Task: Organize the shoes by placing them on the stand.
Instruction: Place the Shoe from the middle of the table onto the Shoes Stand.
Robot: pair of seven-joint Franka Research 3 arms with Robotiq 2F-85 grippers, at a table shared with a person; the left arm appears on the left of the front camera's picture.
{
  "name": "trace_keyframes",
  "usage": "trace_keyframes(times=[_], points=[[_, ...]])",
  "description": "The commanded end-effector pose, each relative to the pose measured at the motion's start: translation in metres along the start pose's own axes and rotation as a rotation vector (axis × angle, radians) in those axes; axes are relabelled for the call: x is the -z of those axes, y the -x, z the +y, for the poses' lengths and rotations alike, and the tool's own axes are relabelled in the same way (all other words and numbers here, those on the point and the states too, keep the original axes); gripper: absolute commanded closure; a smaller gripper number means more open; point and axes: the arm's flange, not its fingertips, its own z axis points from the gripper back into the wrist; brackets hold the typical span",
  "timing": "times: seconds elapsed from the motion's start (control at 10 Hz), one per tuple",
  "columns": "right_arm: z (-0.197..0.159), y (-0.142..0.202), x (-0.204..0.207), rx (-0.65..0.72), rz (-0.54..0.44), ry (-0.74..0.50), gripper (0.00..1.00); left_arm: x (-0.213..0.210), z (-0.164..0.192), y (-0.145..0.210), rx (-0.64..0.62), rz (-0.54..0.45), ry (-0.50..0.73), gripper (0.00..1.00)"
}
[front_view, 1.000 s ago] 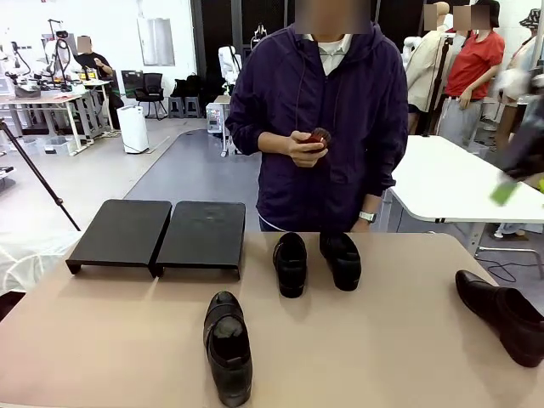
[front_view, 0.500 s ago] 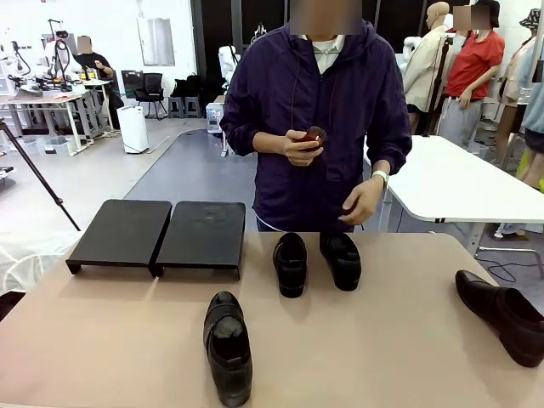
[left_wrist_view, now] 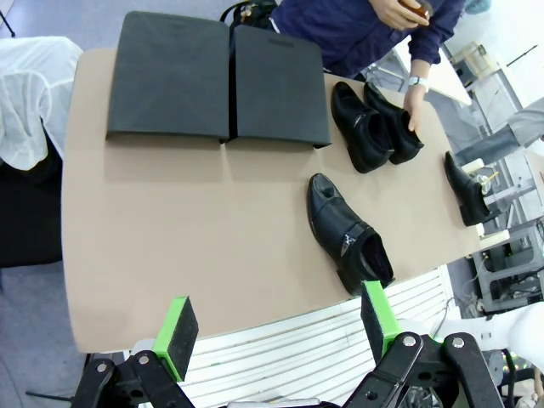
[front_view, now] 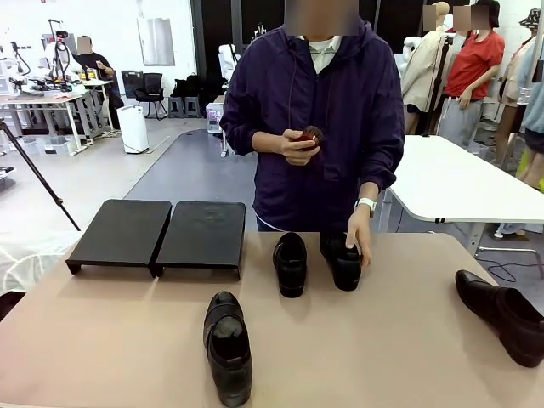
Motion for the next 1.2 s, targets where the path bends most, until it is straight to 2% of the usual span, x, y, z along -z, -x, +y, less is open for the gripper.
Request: trace_keyframes(times=[0.0,0.7,0.9,1.1], points=[[0.000,0.000,-0.006,-0.005,0.007,0.000,0.00,0.000,0.000,-0.001,-0.005,-0.001,0.015,0.00],[0.000,0.000,-0.006,-0.005,0.007,0.000,0.00,0.000,0.000,0.000,0.000,0.000,0.000,0.00],[0.000,0.000,-0.006,-0.005,0.007,0.000,0.00,0.053,-0.101,-0.008,-0.116,0.211,-0.104,0.00],[0.000,0.000,-0.006,-0.005,0.007,0.000,0.00,0.128,-0.174,0.001,-0.105,0.334,-0.196,0.00]])
